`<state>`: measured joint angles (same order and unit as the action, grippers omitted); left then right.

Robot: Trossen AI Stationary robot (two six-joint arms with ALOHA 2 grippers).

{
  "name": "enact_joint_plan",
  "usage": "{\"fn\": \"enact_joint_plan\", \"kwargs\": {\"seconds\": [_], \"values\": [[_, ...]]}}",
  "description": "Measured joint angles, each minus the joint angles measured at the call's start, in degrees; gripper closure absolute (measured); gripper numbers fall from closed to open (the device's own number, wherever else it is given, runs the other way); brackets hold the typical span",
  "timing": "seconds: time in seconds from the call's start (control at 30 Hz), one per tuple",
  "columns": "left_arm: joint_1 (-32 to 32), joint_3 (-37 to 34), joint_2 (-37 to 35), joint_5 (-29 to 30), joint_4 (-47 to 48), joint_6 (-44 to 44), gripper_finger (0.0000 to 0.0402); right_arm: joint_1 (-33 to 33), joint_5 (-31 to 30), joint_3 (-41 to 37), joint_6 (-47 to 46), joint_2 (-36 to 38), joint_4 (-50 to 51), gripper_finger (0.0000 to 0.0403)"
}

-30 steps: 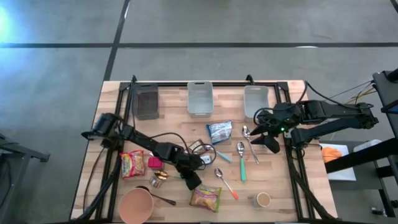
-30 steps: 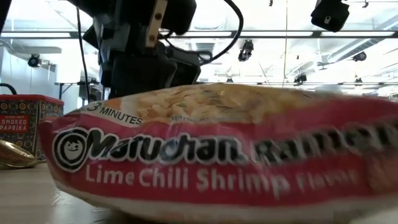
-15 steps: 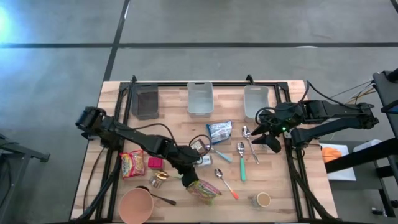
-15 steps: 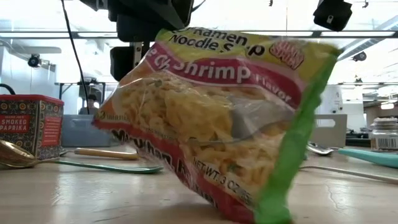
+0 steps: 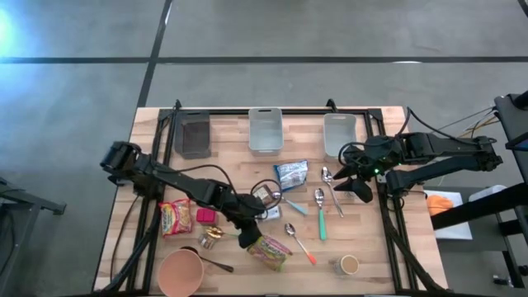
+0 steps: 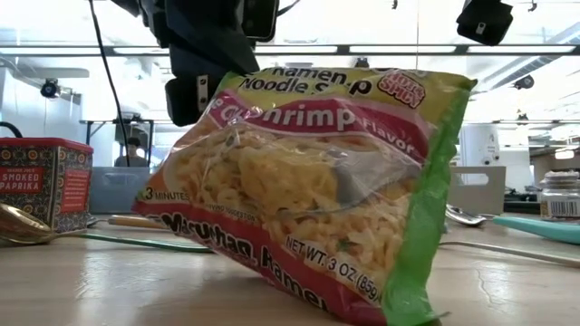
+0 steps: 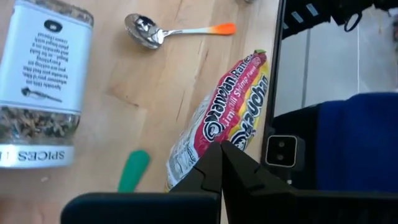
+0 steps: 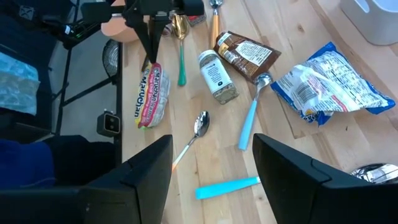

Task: Pick & Place Food Item
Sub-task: Put the green noodle pack into the black bin

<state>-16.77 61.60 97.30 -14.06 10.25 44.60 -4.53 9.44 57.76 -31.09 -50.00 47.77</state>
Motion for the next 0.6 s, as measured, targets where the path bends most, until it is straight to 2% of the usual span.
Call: {"fn": "enact_joint_plan", "kwargs": {"seconds": [0.17, 0.3, 0.4, 0.6], "values": [[0.0, 0.0, 0.0, 1.1, 0.6, -3.5, 0.0401, 0.0, 0.0, 0.0, -0.3, 0.0, 0.0, 0.0184], [0.1, 0.0, 0.1, 6.0, 4.2, -2.3, 0.0401, 0.0, 0.0, 0.0, -0.4, 0.0, 0.0, 0.0184], [0.4, 0.3, 0.0, 6.4, 4.4, -0.9, 0.0401, 0.0, 0.0, 0.0, -0.4, 0.0, 0.0, 0.0184], [0.2, 5.7, 0.0, 6.8, 7.1, -1.9, 0.0401, 0.0, 0.0, 0.0, -0.4, 0.0, 0.0, 0.0184]]}}
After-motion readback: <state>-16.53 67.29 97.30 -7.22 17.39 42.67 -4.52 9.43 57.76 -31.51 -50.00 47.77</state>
